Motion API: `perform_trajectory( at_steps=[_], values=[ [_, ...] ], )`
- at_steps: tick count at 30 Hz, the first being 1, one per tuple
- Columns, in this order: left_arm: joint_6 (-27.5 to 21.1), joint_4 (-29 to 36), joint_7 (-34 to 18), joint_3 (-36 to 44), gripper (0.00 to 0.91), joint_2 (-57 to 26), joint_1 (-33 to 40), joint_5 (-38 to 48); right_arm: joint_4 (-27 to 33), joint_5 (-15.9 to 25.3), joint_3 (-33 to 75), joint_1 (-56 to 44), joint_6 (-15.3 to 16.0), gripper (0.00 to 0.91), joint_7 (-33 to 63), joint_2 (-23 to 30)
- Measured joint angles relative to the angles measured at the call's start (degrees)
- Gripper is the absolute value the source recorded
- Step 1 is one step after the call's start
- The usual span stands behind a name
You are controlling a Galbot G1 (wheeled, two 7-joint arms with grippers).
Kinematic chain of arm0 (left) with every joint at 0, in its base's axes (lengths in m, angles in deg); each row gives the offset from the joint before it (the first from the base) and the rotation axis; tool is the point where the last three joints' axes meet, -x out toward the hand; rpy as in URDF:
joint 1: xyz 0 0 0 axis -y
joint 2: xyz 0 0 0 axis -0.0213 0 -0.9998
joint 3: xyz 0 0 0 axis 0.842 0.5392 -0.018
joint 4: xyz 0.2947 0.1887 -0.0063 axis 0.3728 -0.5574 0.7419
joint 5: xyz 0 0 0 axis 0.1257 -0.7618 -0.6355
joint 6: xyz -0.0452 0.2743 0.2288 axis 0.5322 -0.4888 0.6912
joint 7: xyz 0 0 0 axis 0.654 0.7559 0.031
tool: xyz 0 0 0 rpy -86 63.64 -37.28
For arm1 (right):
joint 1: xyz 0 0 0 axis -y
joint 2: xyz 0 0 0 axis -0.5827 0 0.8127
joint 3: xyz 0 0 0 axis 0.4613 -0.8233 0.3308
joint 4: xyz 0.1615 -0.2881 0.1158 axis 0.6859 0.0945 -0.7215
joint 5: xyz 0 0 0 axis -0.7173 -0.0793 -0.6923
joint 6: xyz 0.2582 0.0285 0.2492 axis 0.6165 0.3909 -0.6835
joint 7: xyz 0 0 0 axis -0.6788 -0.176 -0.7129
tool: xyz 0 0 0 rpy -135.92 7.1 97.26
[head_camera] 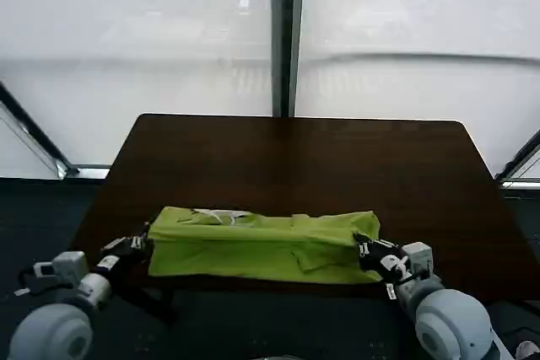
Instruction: Fold and organize the clothes.
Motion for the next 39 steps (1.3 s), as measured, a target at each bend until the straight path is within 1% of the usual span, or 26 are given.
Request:
perform_trajectory(
  at_steps=[5, 6, 7, 8, 9, 16, 23, 27, 33, 39],
  values=[
    [0.5, -0.3, 0.0, 0.6, 0.000, 0.9, -2.3, -0.9, -0.6, 0.0, 0.7, -0.7, 0.0, 0.000, -1.3, -0.2],
    [0.5, -0.3, 0.0, 0.8, 0.224, 1.0, -2.6, -1.0, -0.8, 0.0, 0.9, -0.8, 0.0, 0.000, -1.7, -0.2],
    [0.5, -0.3, -0.1, 0.8, 0.878, 1.2, -2.7, -1.1, -0.9, 0.0, 1.2, -1.0, 0.0, 0.293, -2.0, -0.2],
    [0.4, -0.2, -0.3, 0.9, 0.878, 1.3, -2.8, -1.1, -1.1, 0.0, 1.4, -1.2, 0.0, 0.780, -2.2, -0.2],
    [0.1, -0.1, -0.7, 0.9, 0.878, 1.4, -2.8, -1.1, -1.3, 0.0, 1.7, -1.3, 0.0, 0.878, -2.3, -0.2],
    [-0.5, 1.6, -1.1, 0.6, 0.878, 1.8, -2.8, -0.7, -1.7, -1.0, 4.5, -0.8, 0.0, 0.878, -3.1, 0.4],
    [-1.1, 1.5, -1.6, 0.3, 0.878, 1.9, -0.7, 0.3, 2.3, -1.6, 7.9, 2.3, 0.0, 0.878, -2.8, 2.7],
    [-1.3, 0.1, -2.9, 1.4, 0.878, 1.5, 3.0, 0.6, 5.3, -0.8, 7.9, 4.6, 0.0, 0.878, -2.8, 4.4],
    [-1.5, -3.1, -2.2, 4.9, 0.878, 2.0, 9.4, -0.9, 9.4, 0.5, 6.7, 8.6, -0.8, 0.878, -2.7, 6.4],
    [-2.1, -6.5, -1.6, 7.6, 0.878, 2.0, 13.5, -0.9, 12.7, 1.2, 5.0, 11.9, -1.2, 0.878, -2.6, 7.5]
  ],
)
